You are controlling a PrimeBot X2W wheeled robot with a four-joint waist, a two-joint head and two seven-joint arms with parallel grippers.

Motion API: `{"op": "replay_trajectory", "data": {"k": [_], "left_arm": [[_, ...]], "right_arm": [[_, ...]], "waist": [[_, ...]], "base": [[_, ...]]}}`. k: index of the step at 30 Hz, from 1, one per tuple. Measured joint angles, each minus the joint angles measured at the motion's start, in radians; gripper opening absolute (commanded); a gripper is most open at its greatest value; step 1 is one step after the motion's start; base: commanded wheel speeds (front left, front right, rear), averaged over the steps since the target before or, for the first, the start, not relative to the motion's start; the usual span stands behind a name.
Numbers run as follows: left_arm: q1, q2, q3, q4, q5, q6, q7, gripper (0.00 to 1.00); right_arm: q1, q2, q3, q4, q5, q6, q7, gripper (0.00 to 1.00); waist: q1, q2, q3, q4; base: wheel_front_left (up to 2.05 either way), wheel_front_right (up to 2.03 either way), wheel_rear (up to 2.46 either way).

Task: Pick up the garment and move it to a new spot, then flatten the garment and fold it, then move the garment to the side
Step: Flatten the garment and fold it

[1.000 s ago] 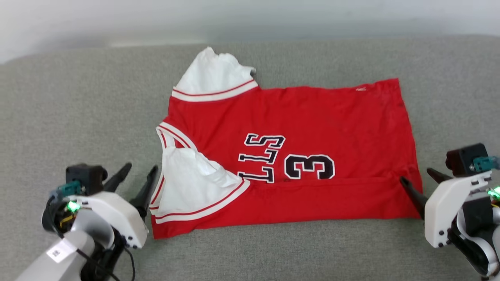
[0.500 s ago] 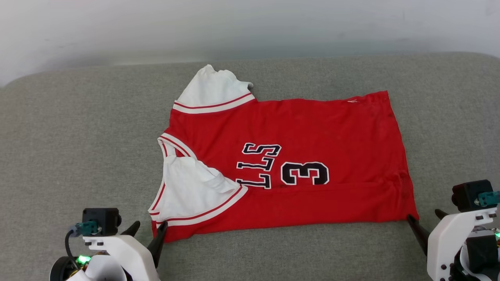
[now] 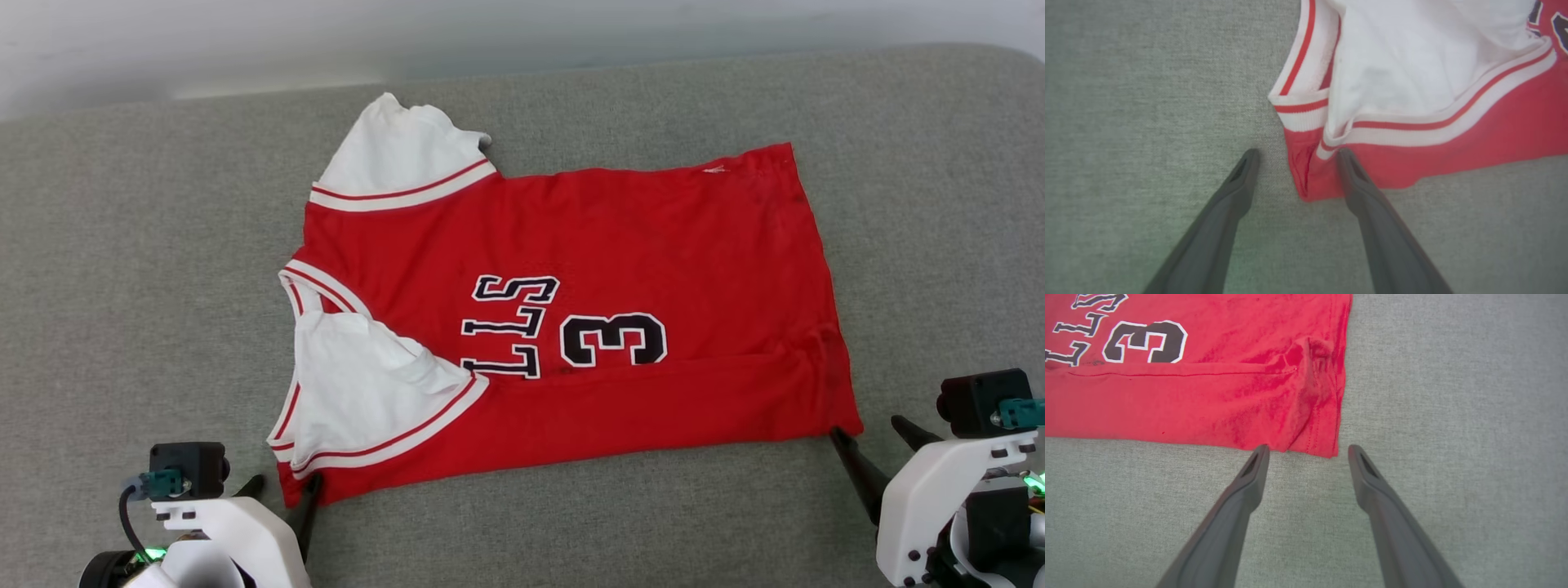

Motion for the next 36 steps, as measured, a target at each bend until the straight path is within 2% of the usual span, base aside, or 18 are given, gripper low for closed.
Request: {"op": "replay_trajectory", "data": {"k": [4,5,6,7,8,12,16,20,25,29,36], "left_arm": [[-0.009,0.002,-0.012,0.042,0.000,-0.022,0.010,1.00],[-0.014,-0.001,-0.015,0.052,-0.001,-0.031,0.012,0.74],[-0.018,-0.006,-0.017,0.063,-0.006,-0.044,0.014,0.37],[-0.022,-0.009,-0.019,0.073,-0.009,-0.059,0.017,0.04],[-0.026,-0.017,-0.020,0.083,-0.014,-0.073,0.018,0.00],[-0.047,-0.044,-0.029,0.129,-0.021,-0.116,0.017,0.00],[-0.052,-0.065,-0.039,0.141,-0.010,-0.133,-0.010,0.00],[-0.049,-0.065,-0.041,0.097,0.004,-0.138,-0.037,0.00],[-0.062,-0.036,-0.029,-0.018,0.040,-0.131,-0.066,0.00],[-0.068,-0.010,-0.031,-0.096,0.068,-0.108,-0.056,0.00],[-0.081,-0.002,-0.030,-0.155,0.085,-0.085,-0.051,0.00]], "right_arm": [[-0.008,-0.001,0.002,-0.007,-0.010,0.000,-0.013,1.00],[-0.010,-0.001,0.004,-0.009,-0.011,0.000,-0.013,1.00],[-0.010,-0.002,0.005,-0.009,-0.011,0.000,-0.013,1.00],[-0.010,-0.002,0.007,-0.009,-0.011,0.000,-0.012,1.00],[-0.010,-0.004,0.006,-0.009,-0.011,0.000,-0.012,1.00],[-0.011,-0.019,-0.004,-0.007,-0.009,0.000,0.005,1.00],[-0.021,-0.048,-0.011,0.003,-0.016,0.000,0.015,1.00],[-0.040,-0.077,-0.002,0.018,-0.021,0.000,0.032,1.00],[-0.077,-0.109,0.003,0.105,-0.035,0.000,0.043,1.00],[-0.113,-0.093,-0.004,0.182,-0.013,0.000,0.049,1.00],[-0.146,-0.102,0.020,0.285,-0.013,0.000,0.040,1.00]], "waist": [[0.0000,0.0000,0.023,-0.010],[-0.0001,0.0000,0.026,-0.011],[0.0000,0.0000,0.029,-0.011],[-0.0001,0.0000,0.029,-0.010],[-0.0001,0.0000,0.028,-0.009],[0.0000,0.0000,0.013,0.001],[0.0001,0.0000,-0.012,0.018],[0.0001,0.0000,-0.031,0.042],[0.0001,0.0000,-0.028,0.070],[0.0002,0.0000,-0.010,0.091],[0.0002,0.0000,0.029,0.122]], "base": [[0.00,0.00,0.00],[0.00,0.00,0.00],[0.00,0.00,0.00],[0.00,0.00,0.00],[0.00,0.00,0.00],[0.00,0.00,0.00],[0.00,0.00,0.00],[0.00,0.00,0.00],[0.00,0.00,0.00],[0.00,0.00,0.00],[0.00,0.00,0.00]]}}
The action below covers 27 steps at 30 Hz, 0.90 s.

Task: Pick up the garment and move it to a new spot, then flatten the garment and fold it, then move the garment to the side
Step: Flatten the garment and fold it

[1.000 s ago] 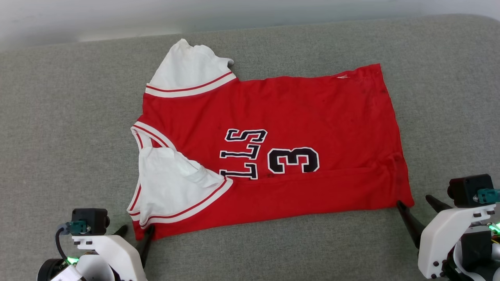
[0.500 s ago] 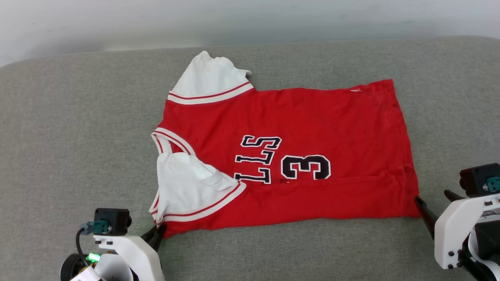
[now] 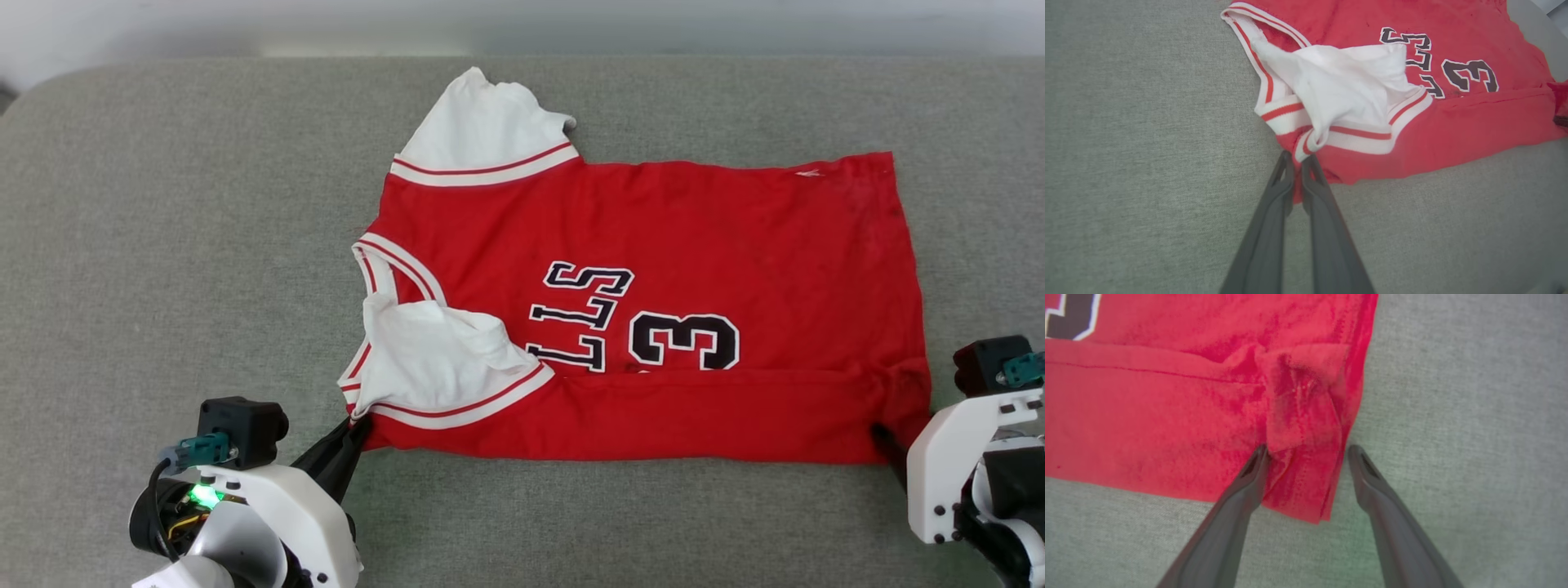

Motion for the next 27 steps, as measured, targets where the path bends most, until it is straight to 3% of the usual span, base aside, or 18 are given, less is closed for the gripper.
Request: {"op": "replay_trajectory", "data": {"k": [6,7,8,9,17,27], "left_arm": [[0.000,0.004,-0.002,0.001,0.000,0.004,0.003,0.00],[0.000,0.004,-0.002,0.003,0.000,0.004,0.004,0.00],[0.000,0.004,-0.003,0.005,-0.001,0.001,0.007,0.00],[0.000,0.004,-0.004,0.008,-0.003,-0.001,0.008,0.00],[0.028,0.023,-0.014,0.061,-0.021,-0.008,0.022,0.00],[0.106,0.105,-0.040,0.026,-0.028,-0.002,0.068,0.00]], "right_arm": [[-0.015,-0.008,0.010,0.047,-0.031,0.000,0.008,1.00],[-0.018,-0.008,0.013,0.053,-0.031,0.000,0.009,0.65],[-0.021,-0.008,0.015,0.058,-0.031,0.000,0.009,0.18],[-0.023,-0.008,0.017,0.064,-0.030,0.000,0.007,0.00],[-0.023,-0.006,0.027,0.091,-0.020,0.001,-0.036,0.00],[0.103,-0.060,0.025,-0.073,0.045,0.001,0.001,0.00]], "waist": [[0.0000,0.0000,0.026,0.015],[0.0000,0.0000,0.028,0.016],[0.0000,0.0000,0.028,0.016],[0.0000,0.0000,0.027,0.016],[0.0000,0.0000,-0.021,-0.007],[0.0000,0.0000,-0.110,-0.043]], "base": [[0.00,0.00,0.00],[0.00,0.00,0.00],[0.00,0.00,0.00],[0.00,0.00,0.00],[0.00,0.00,0.00],[0.00,0.00,0.00]]}}
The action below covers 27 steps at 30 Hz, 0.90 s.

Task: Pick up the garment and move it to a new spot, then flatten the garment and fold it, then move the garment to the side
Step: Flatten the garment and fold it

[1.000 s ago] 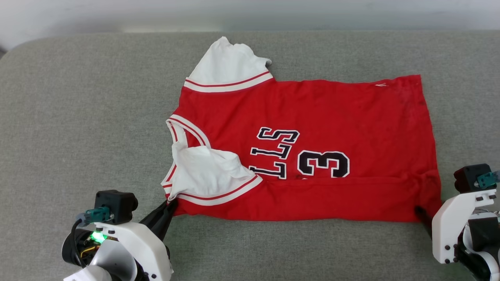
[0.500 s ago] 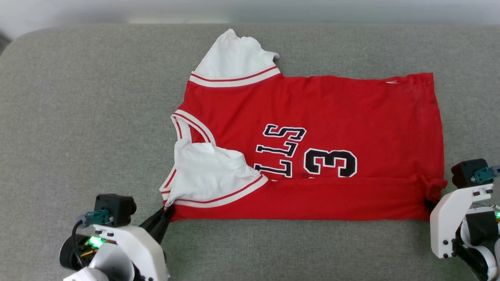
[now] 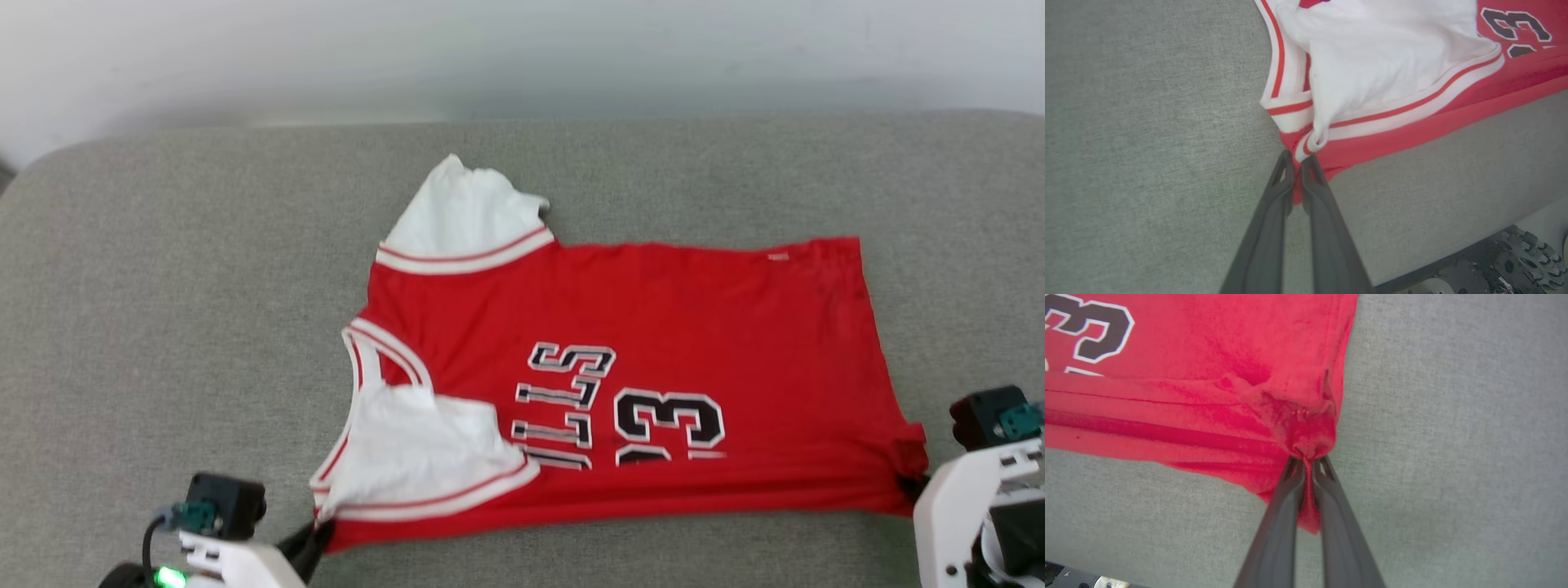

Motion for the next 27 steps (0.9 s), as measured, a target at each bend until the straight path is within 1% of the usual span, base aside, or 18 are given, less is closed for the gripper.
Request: {"op": "replay_trajectory", "data": {"k": [2,6,9,12,15,16,18,21,22,23,27], "left_arm": [[0.031,0.017,-0.010,-0.022,-0.007,0.008,0.011,0.00],[0.076,0.036,-0.022,-0.063,-0.020,0.016,0.021,0.00],[0.096,0.033,-0.034,-0.074,-0.032,0.017,0.024,0.00],[0.100,0.016,-0.043,-0.069,-0.038,0.016,0.025,0.00],[0.102,-0.013,-0.054,-0.049,-0.065,-0.021,0.030,0.00],[0.103,-0.014,-0.067,-0.035,-0.061,-0.030,0.038,0.00],[0.103,-0.018,-0.075,-0.009,-0.060,-0.043,0.041,0.00],[0.102,-0.040,-0.081,0.026,-0.060,-0.063,0.035,0.00],[0.102,-0.044,-0.083,0.038,-0.060,-0.065,0.034,0.29],[0.101,-0.047,-0.085,0.046,-0.060,-0.072,0.032,1.00],[0.092,-0.059,-0.079,0.074,-0.053,-0.083,0.004,1.00]], "right_arm": [[0.039,-0.001,-0.017,-0.041,0.021,0.000,0.023,0.00],[0.107,0.000,-0.058,-0.110,0.024,0.000,0.062,0.00],[0.150,0.014,-0.087,-0.130,0.021,0.000,0.086,0.00],[0.177,0.023,-0.098,-0.128,0.007,0.000,0.097,0.00],[0.191,0.040,-0.095,-0.111,0.003,0.000,0.103,0.00],[0.192,0.045,-0.093,-0.106,0.003,0.000,0.105,0.00],[0.194,0.047,-0.087,-0.089,0.003,0.000,0.105,0.00],[0.195,0.046,-0.081,-0.065,0.002,0.000,0.097,0.00],[0.195,0.045,-0.073,-0.058,0.005,0.000,0.096,0.31],[0.194,0.045,-0.068,-0.053,0.008,0.000,0.089,1.00],[0.184,0.041,-0.066,-0.036,0.015,-0.001,0.058,1.00]], "waist": [[0.0000,0.0000,-0.014,-0.005],[0.0000,0.0000,-0.028,-0.015],[0.0000,0.0000,-0.031,-0.017],[0.0000,0.0000,-0.031,-0.018],[0.0000,0.0000,-0.030,-0.018],[0.0000,0.0000,-0.029,-0.020],[0.0000,0.0000,-0.028,-0.021],[0.0000,0.0000,-0.026,-0.023],[0.0000,0.0000,-0.026,-0.023],[0.0000,0.0000,-0.026,-0.024],[0.0000,0.0000,-0.034,-0.024]], "base": [[0.00,0.00,0.00],[0.00,0.00,0.00],[0.00,0.00,0.00],[0.00,0.00,0.00],[0.00,0.00,0.00],[0.00,0.00,0.00],[0.00,0.00,0.00],[0.00,0.00,0.00],[0.00,0.00,0.00],[0.00,0.00,0.00],[0.00,0.00,0.00]]}}
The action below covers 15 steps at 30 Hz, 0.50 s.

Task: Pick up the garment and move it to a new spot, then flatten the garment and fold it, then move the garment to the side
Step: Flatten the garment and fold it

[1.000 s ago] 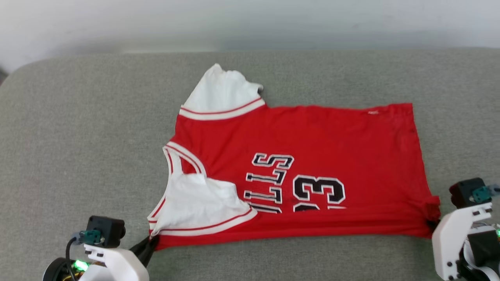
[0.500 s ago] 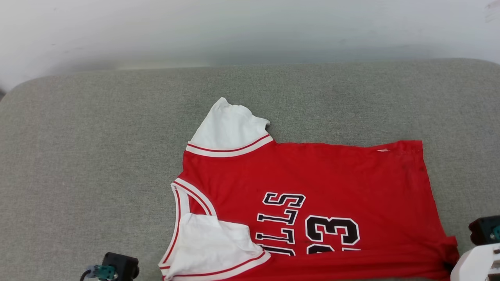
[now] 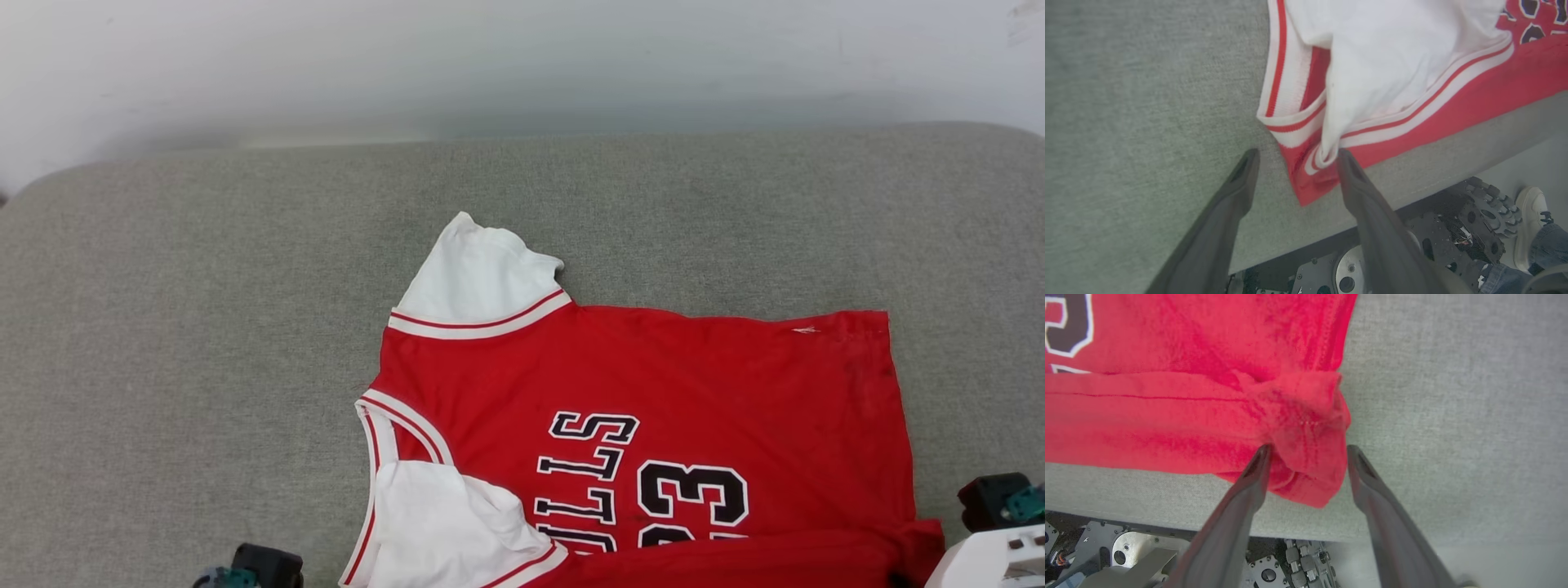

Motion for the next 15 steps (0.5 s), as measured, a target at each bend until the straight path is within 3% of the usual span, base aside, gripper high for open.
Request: {"op": "replay_trajectory", "data": {"k": [7,12,15], "left_arm": [[-0.026,-0.039,0.057,0.039,0.035,-0.018,-0.160,1.00],[-0.051,-0.079,0.122,0.051,0.085,-0.040,-0.356,1.00],[-0.067,-0.099,0.168,0.047,0.152,-0.035,-0.409,1.00]], "right_arm": [[-0.049,-0.006,-0.021,-0.012,0.014,0.000,-0.134,1.00],[-0.095,0.006,-0.015,-0.060,0.034,0.000,-0.291,1.00],[-0.116,0.006,-0.006,-0.078,0.034,0.000,-0.398,1.00]], "waist": [[-0.0001,0.0000,-0.031,0.002],[-0.0002,0.0000,-0.057,-0.001],[-0.0001,0.0000,-0.066,-0.006]], "base": [[0.00,0.00,0.00],[0.00,0.00,0.00],[0.00,0.00,0.00]]}}
